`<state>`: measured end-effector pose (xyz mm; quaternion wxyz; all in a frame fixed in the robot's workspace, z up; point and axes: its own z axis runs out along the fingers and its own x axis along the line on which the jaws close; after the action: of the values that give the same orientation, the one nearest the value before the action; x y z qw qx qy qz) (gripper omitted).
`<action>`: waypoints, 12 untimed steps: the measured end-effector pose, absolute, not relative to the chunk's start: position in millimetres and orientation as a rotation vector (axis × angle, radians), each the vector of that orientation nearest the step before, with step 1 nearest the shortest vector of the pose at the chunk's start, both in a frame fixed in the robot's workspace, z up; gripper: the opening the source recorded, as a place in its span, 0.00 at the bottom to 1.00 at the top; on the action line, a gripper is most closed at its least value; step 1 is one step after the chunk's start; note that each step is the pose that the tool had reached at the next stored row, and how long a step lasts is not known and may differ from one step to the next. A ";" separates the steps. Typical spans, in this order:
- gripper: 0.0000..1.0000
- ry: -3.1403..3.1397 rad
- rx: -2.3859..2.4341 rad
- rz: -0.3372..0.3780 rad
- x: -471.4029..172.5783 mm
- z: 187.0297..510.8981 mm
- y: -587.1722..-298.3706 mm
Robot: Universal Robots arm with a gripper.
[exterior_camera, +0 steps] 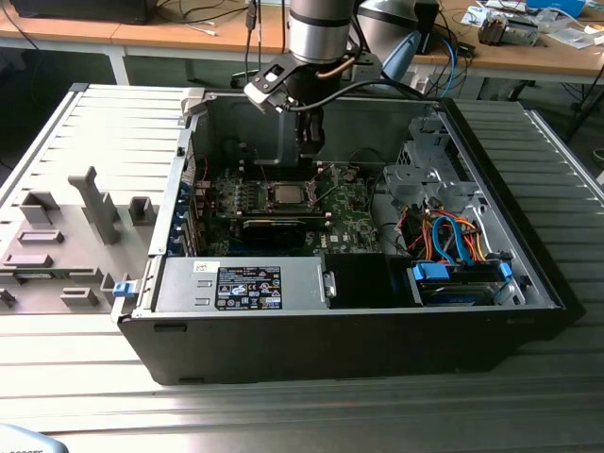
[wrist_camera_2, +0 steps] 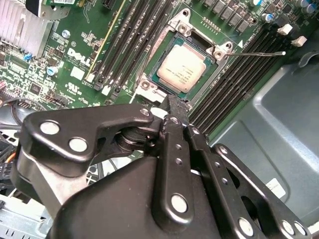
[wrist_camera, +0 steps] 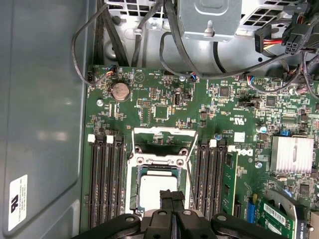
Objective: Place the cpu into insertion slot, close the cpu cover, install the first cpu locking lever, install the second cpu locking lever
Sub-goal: 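Close the cpu cover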
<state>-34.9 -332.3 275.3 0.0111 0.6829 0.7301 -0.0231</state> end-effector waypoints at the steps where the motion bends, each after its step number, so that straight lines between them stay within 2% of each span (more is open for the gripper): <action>1: 0.11 2.277 2.130 -0.072 -34.7 275.2 -332.3; 12: 0.11 2.277 2.130 -0.072 -29.9 273.6 -332.3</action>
<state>-29.9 -332.3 273.6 0.0111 0.6829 0.7301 -0.0231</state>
